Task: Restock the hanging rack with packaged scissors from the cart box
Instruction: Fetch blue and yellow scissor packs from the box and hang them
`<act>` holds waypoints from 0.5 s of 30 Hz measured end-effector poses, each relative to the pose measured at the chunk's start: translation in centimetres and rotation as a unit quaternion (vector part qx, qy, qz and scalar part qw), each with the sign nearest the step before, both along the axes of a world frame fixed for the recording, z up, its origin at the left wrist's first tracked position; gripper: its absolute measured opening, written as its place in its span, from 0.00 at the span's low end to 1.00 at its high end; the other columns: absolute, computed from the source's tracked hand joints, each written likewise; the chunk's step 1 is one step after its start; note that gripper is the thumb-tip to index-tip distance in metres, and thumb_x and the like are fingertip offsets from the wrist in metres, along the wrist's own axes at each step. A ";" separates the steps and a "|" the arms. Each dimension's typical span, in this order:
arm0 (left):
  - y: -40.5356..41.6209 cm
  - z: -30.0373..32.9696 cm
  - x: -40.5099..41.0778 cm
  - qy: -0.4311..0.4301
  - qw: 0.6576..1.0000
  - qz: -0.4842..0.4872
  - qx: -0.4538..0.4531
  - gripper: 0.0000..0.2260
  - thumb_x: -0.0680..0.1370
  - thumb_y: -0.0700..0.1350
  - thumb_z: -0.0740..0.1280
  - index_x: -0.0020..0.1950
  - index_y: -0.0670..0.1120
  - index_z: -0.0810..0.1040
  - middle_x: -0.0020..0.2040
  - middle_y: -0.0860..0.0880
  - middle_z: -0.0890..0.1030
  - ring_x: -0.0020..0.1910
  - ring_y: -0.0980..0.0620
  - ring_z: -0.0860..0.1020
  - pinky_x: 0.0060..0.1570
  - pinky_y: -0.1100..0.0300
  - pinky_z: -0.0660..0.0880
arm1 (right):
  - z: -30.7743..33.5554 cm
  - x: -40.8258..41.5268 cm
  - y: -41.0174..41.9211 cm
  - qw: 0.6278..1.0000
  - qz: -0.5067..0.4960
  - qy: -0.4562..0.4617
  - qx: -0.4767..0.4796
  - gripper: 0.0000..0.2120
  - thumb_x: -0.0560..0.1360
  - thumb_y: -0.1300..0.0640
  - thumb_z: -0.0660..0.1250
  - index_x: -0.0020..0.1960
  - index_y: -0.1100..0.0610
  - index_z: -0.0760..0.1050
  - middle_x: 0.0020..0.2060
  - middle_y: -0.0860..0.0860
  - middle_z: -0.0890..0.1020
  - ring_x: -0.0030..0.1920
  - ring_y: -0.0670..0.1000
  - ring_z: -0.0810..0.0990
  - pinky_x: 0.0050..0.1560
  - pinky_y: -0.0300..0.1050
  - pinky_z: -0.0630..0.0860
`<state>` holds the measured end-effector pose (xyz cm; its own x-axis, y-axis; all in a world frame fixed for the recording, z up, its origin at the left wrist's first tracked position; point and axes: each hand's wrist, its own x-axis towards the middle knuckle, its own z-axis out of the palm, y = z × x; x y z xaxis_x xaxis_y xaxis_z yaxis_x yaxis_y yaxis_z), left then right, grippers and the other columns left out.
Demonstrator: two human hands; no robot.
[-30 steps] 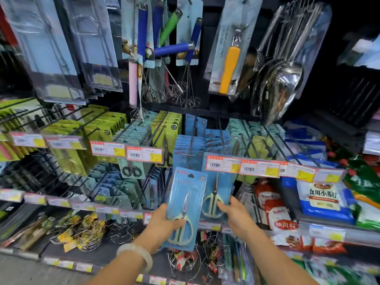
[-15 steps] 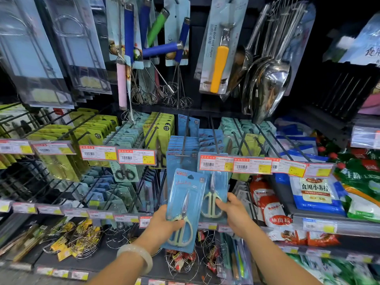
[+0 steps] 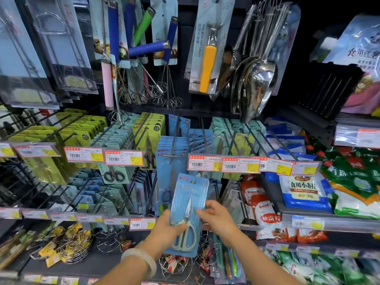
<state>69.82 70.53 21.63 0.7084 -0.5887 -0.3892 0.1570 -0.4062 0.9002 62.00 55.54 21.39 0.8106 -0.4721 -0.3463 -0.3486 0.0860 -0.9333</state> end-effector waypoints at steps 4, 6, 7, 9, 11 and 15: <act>-1.9 0.2 -0.2 -0.057 0.998 -0.002 0.026 0.09 0.80 0.43 0.63 0.60 0.48 0.73 0.53 0.50 0.80 0.52 0.51 0.79 0.51 0.56 0.78 | 1.1 0.1 -0.8 0.998 -0.037 -0.013 -0.058 0.02 0.76 0.62 0.65 0.46 0.58 0.72 0.40 0.57 0.80 0.39 0.52 0.81 0.40 0.44 0.82; -2.9 0.7 0.2 -0.079 0.996 0.006 0.028 0.08 0.80 0.43 0.61 0.59 0.46 0.74 0.52 0.49 0.80 0.52 0.50 0.78 0.54 0.54 0.76 | 2.0 0.2 -1.6 0.995 -0.041 -0.024 -0.087 0.04 0.76 0.62 0.65 0.45 0.55 0.72 0.42 0.59 0.80 0.43 0.58 0.80 0.51 0.56 0.80; -3.4 1.0 0.5 -0.090 0.996 0.012 0.023 0.07 0.80 0.43 0.62 0.57 0.45 0.75 0.49 0.49 0.79 0.49 0.51 0.77 0.52 0.55 0.74 | 2.4 0.3 -2.0 0.994 -0.045 -0.031 -0.094 0.05 0.76 0.63 0.65 0.45 0.54 0.72 0.41 0.57 0.80 0.43 0.58 0.79 0.54 0.57 0.78; -4.3 1.8 0.9 -0.107 0.994 0.026 0.008 0.05 0.80 0.43 0.63 0.53 0.43 0.75 0.41 0.50 0.75 0.41 0.51 0.73 0.45 0.58 0.70 | 3.4 0.8 -2.6 0.992 -0.058 -0.050 -0.096 0.05 0.76 0.63 0.65 0.48 0.55 0.73 0.40 0.54 0.80 0.44 0.55 0.78 0.54 0.55 0.77; -5.2 2.2 1.2 -0.119 0.992 0.041 0.002 0.07 0.79 0.44 0.64 0.47 0.40 0.73 0.38 0.47 0.71 0.37 0.50 0.69 0.40 0.56 0.68 | 4.0 1.4 -3.3 0.988 -0.082 -0.064 -0.110 0.08 0.76 0.63 0.66 0.55 0.58 0.73 0.43 0.59 0.81 0.45 0.55 0.79 0.55 0.54 0.76; -5.6 2.1 1.4 -0.115 0.992 0.058 0.009 0.06 0.78 0.44 0.66 0.47 0.41 0.75 0.39 0.45 0.74 0.37 0.49 0.72 0.40 0.54 0.71 | 3.6 1.8 -3.8 0.985 -0.082 -0.067 -0.136 0.12 0.76 0.64 0.65 0.59 0.61 0.73 0.39 0.53 0.80 0.35 0.41 0.81 0.37 0.32 0.77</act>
